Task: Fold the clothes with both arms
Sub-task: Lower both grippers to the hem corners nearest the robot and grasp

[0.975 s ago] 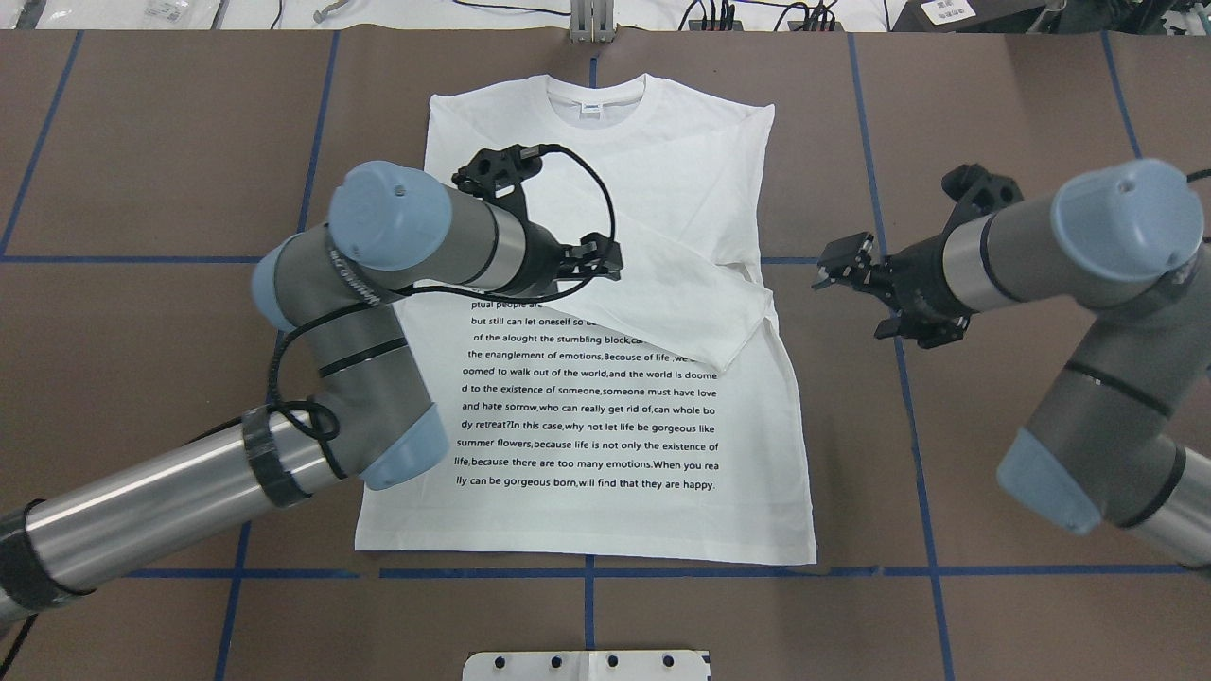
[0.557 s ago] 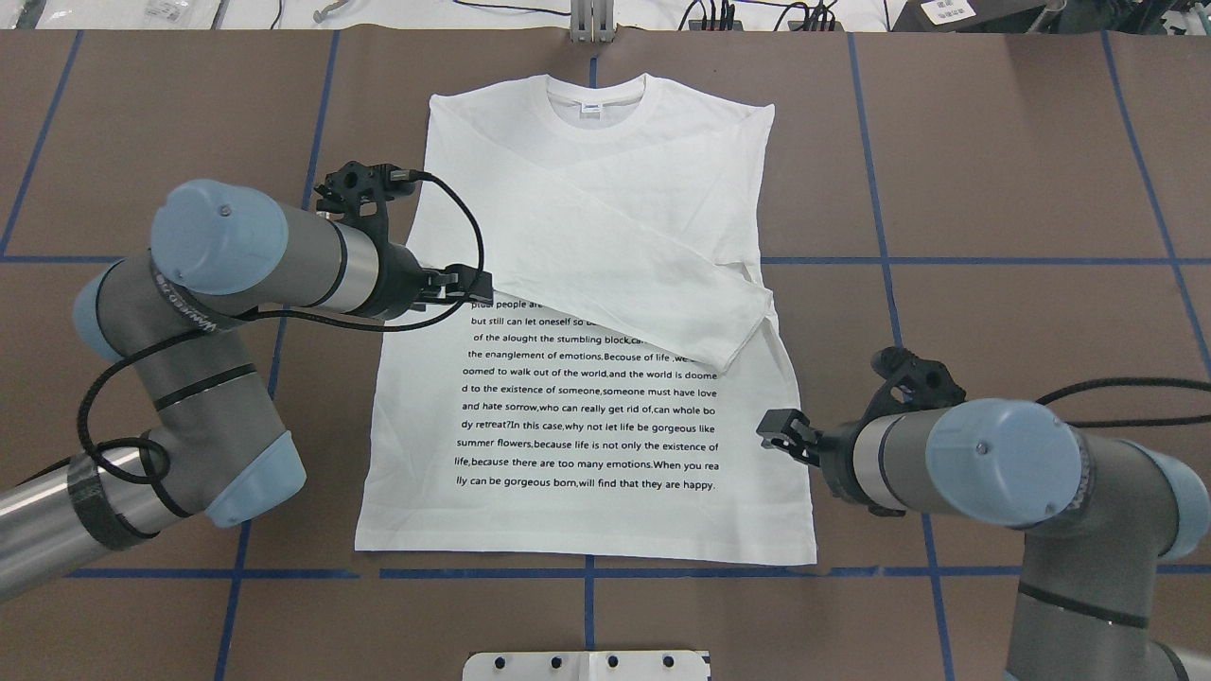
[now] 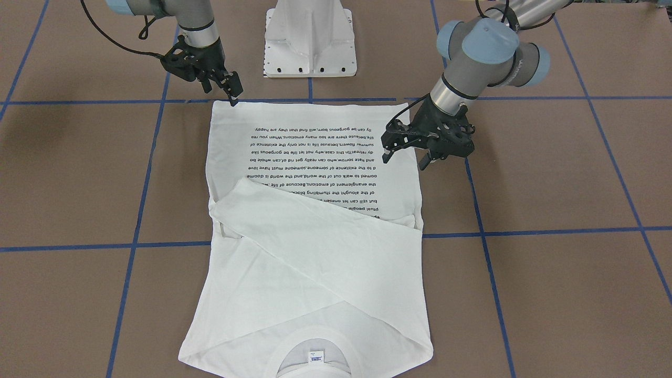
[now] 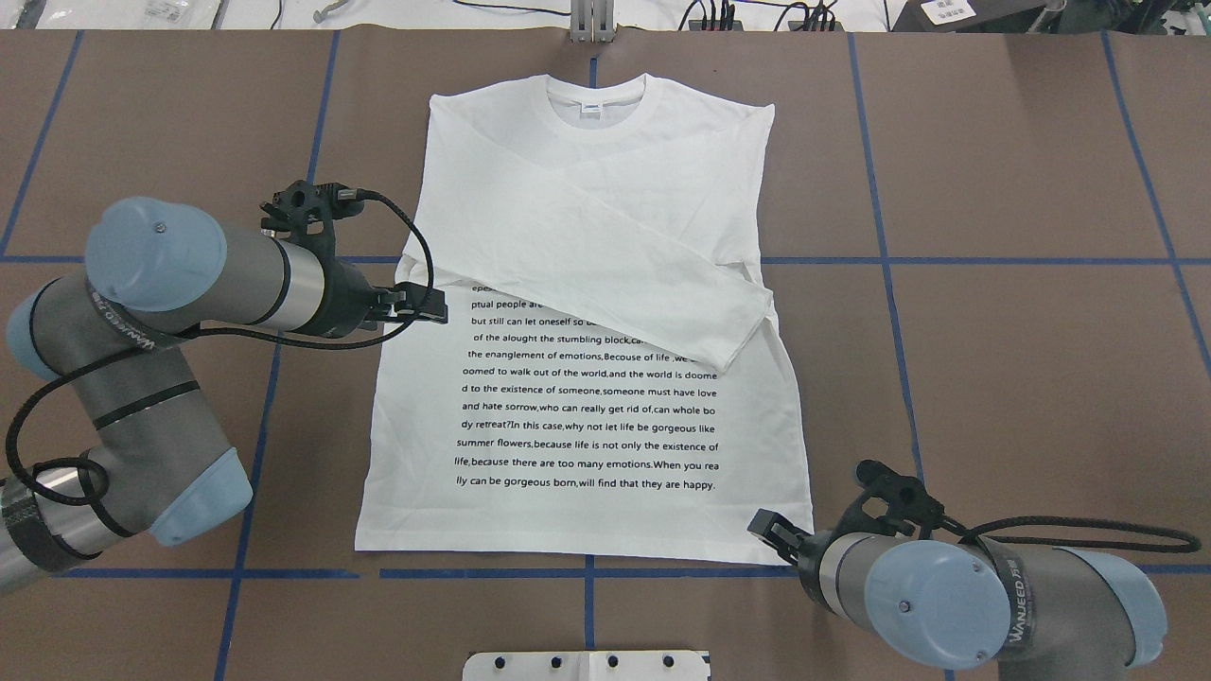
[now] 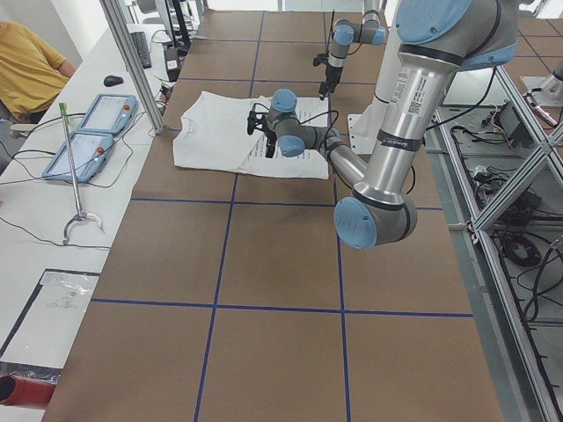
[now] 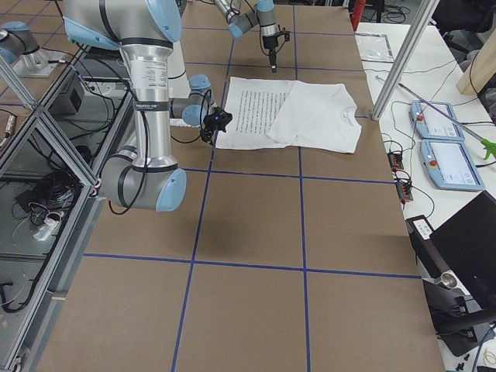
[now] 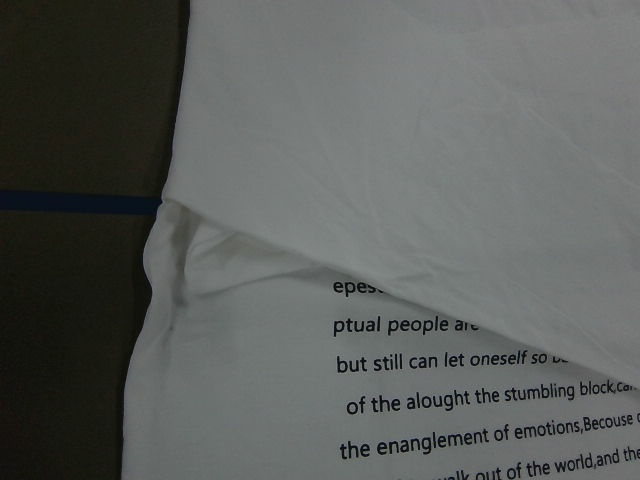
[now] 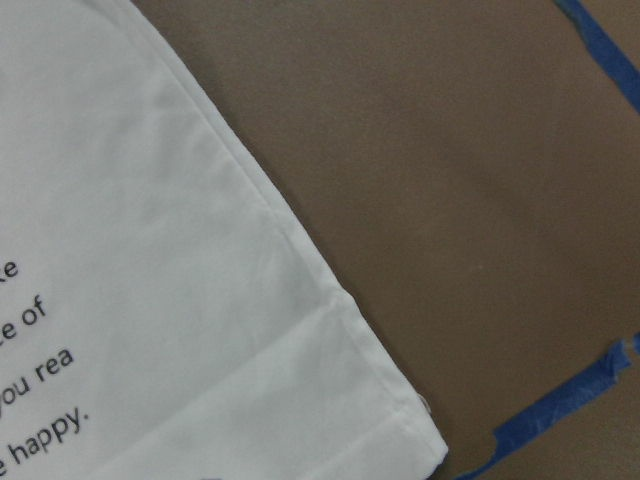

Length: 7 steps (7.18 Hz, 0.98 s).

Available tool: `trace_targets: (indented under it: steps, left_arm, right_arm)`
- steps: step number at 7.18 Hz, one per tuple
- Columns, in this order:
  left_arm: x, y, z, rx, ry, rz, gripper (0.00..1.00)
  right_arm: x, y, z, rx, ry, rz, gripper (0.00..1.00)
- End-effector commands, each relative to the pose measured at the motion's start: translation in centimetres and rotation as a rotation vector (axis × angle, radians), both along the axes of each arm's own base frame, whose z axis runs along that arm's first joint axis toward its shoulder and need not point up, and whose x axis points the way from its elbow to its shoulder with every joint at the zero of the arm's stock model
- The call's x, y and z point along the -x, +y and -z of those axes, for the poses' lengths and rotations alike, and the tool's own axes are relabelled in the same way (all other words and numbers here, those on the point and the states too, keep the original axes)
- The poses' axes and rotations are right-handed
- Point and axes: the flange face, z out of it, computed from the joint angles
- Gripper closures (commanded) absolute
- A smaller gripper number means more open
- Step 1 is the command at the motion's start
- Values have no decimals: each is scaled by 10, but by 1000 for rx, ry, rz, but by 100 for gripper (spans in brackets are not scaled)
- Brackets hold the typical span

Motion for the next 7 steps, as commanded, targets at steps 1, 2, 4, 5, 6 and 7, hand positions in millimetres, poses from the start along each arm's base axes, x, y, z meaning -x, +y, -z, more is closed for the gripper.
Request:
trace_targets:
  steps: [1, 2, 4, 5, 6, 7]
  left_arm:
    - [3, 2, 0, 0, 3, -1, 0]
    - [3, 3, 0, 1, 5, 0, 0]
    - [4, 3, 0, 2, 4, 0, 1]
    - [4, 3, 0, 1, 3, 1, 1]
    - [4, 3, 0, 1, 3, 1, 1]
    - [4, 2, -1, 1, 2, 2, 1]
  right_arm:
    - [3, 2, -8, 6, 19, -2, 15]
    - [3, 2, -8, 8, 19, 0, 18]
    - [5, 2, -12, 14, 28, -6, 39]
    - [5, 2, -12, 14, 30, -6, 43]
    - [7, 2, -16, 16, 39, -5, 45]
    - [7, 2, -16, 17, 39, -4, 53]
